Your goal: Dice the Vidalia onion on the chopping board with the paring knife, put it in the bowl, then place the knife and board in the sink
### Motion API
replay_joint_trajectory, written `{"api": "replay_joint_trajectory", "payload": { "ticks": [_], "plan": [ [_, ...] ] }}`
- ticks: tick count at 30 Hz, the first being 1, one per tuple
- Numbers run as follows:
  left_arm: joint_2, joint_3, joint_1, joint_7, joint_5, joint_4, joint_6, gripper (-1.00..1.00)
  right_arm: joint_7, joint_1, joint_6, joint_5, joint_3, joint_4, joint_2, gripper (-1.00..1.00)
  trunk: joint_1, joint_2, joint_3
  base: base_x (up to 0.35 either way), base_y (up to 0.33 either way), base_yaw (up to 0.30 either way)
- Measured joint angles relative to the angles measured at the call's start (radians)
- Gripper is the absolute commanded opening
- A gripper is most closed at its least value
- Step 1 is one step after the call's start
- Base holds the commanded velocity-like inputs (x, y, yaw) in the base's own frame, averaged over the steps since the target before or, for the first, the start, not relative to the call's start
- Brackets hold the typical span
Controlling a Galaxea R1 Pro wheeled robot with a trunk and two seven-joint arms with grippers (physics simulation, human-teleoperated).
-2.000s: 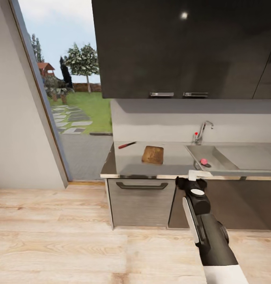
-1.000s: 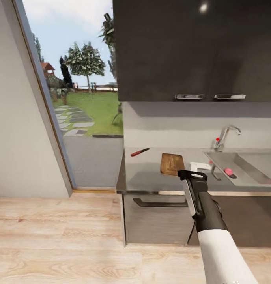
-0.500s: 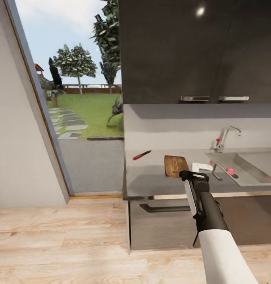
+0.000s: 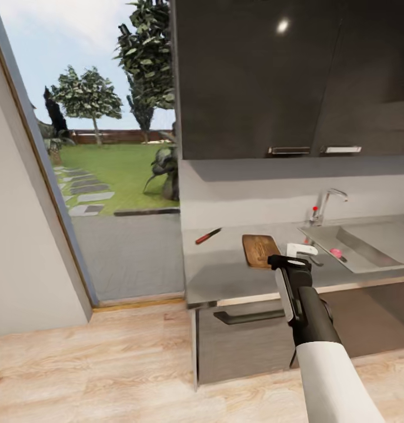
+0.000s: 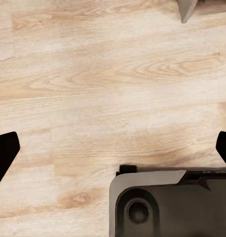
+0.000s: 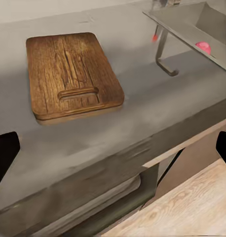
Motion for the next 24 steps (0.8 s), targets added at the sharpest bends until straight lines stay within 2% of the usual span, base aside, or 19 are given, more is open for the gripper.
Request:
{"api": "replay_joint_trajectory", "payload": {
  "ticks": [9, 24],
  "plan": [
    [0.000, -0.001, 0.000, 0.000, -0.001, 0.000, 0.000, 1.00, -0.001, 0.000, -0.050, 0.000, -0.002, 0.040, -0.002, 1.00, 0.000, 0.000, 0.010, 0.105, 0.285, -0.200],
    [0.000, -0.003, 0.000, 0.000, -0.001, -0.001, 0.000, 1.00, -0.001, -0.001, -0.055, 0.002, -0.003, 0.045, -0.009, 1.00, 0.000, -0.001, 0.026, 0.178, 0.239, -0.200]
  ]
}}
